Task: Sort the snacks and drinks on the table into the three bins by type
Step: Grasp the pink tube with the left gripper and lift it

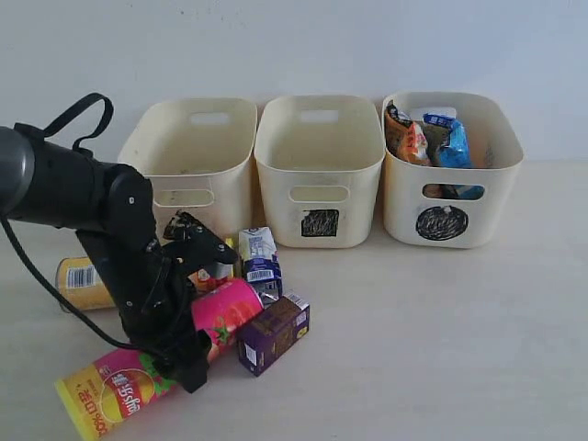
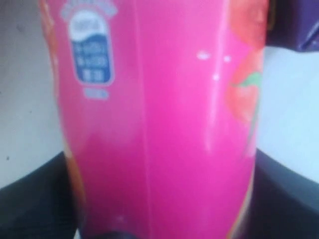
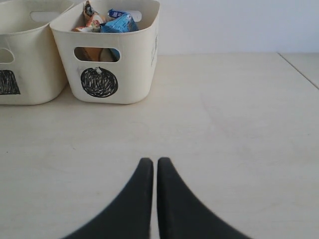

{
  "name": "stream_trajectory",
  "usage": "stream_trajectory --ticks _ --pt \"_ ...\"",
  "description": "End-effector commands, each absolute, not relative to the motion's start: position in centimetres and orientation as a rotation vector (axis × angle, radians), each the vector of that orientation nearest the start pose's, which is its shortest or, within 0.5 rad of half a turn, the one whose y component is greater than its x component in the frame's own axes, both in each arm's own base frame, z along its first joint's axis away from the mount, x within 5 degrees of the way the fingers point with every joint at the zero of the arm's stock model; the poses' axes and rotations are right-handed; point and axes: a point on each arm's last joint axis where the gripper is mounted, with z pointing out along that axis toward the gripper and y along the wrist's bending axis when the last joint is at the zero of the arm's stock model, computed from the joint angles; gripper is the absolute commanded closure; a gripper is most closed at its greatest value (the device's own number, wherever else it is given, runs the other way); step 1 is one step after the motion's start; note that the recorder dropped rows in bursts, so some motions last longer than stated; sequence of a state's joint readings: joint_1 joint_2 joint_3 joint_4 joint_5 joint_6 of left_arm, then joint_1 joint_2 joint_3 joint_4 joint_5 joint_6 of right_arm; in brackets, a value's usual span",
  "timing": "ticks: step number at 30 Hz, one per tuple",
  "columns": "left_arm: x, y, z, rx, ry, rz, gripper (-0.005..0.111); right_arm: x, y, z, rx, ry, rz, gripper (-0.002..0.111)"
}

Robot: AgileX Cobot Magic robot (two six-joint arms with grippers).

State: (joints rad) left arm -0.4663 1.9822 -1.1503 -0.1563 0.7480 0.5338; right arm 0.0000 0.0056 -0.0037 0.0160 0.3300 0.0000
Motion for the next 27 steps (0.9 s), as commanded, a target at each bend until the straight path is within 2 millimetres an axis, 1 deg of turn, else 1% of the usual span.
stream_trajectory --ticks 1,3,6,8,14,18,27 --pt "31.2 -17.0 14.4 1.267 2.726 -0.174 0.103 5.4 0.0 18.4 0.012 1.805 0.016 0.108" --pt "31.0 -16.9 15.6 1.258 2.7 -0.175 0.103 5.4 0.0 18.4 0.012 1.805 0.016 0.108" --pt "30.9 -16.9 16.6 1.248 2.672 -0.175 0.103 5.4 0.0 18.4 0.012 1.805 0.016 0.108" --pt "30.9 -16.8 17.0 1.245 2.664 -0.175 0.103 5.4 0.0 18.4 0.012 1.805 0.016 0.108" --pt "30.9 -16.8 17.0 1.246 2.666 -0.175 0.103 5.4 0.0 18.4 0.012 1.805 0.016 0.108" --pt "30.5 -16.7 17.4 1.271 2.677 -0.18 0.103 5.4 0.0 18.4 0.012 1.805 0.016 0.108" --pt "29.7 -16.3 21.1 1.244 2.585 -0.179 0.103 5.4 0.0 18.4 0.012 1.805 0.016 0.108"
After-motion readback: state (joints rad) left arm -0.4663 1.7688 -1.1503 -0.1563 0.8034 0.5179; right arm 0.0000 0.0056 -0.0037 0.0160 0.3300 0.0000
